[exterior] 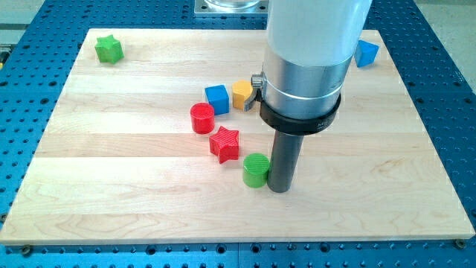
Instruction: Move the heart to the right of the hexagon
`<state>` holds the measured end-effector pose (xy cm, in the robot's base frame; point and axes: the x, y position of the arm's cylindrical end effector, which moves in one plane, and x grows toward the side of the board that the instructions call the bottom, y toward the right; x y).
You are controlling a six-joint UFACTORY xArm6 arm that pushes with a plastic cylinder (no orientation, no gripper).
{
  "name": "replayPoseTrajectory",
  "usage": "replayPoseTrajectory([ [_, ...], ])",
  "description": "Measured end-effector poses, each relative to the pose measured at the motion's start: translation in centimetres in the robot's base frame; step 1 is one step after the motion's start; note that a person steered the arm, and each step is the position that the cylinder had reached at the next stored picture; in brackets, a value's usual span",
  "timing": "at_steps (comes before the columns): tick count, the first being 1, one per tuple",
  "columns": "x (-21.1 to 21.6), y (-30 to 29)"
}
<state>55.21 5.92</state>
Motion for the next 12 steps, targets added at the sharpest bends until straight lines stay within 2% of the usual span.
replayPoseTrajectory([
  [1,-1.2,4.9],
  [2,-5.6,8.7],
  [3,-6.7,8.3],
  [5,-15.5,6.5],
  [6,-16.5,3.4],
  [7,-16.7,2.3],
  [8,-16.2,5.1],
  [9,-13.2,6.2],
  [11,-10.0,-1.8],
  [12,-10.0,-2.0],
])
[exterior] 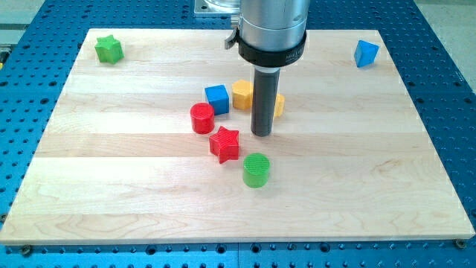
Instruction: Move the heart to the right of the hexagon
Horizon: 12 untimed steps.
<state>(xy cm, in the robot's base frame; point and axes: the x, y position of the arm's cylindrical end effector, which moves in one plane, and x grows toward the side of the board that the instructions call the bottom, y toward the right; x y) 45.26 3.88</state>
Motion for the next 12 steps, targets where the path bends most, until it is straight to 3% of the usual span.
replayPoseTrajectory([
  [3,-3.3,1.8],
  [6,0.6,5.3],
  [9,-7.6,6.3],
  [12,-7.6,4.2],
])
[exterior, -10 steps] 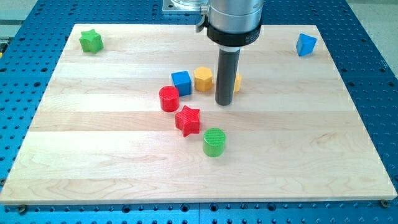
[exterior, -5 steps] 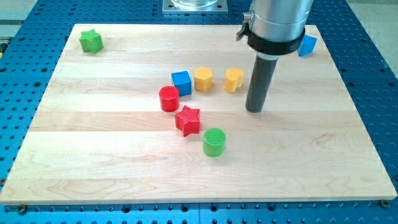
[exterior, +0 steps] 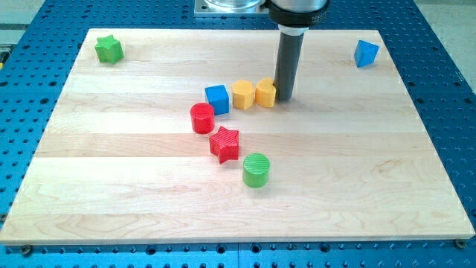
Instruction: Move the heart to the right of the hexagon
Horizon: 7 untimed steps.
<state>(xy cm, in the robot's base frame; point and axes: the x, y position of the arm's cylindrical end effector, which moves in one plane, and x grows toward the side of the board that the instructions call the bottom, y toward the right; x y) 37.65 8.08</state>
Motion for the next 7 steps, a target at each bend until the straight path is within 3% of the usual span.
replayPoseTrajectory([
  [1,1.9,2.8],
  [2,6.7,4.8],
  [5,19.0,5.2],
  [7,19.1,0.4],
])
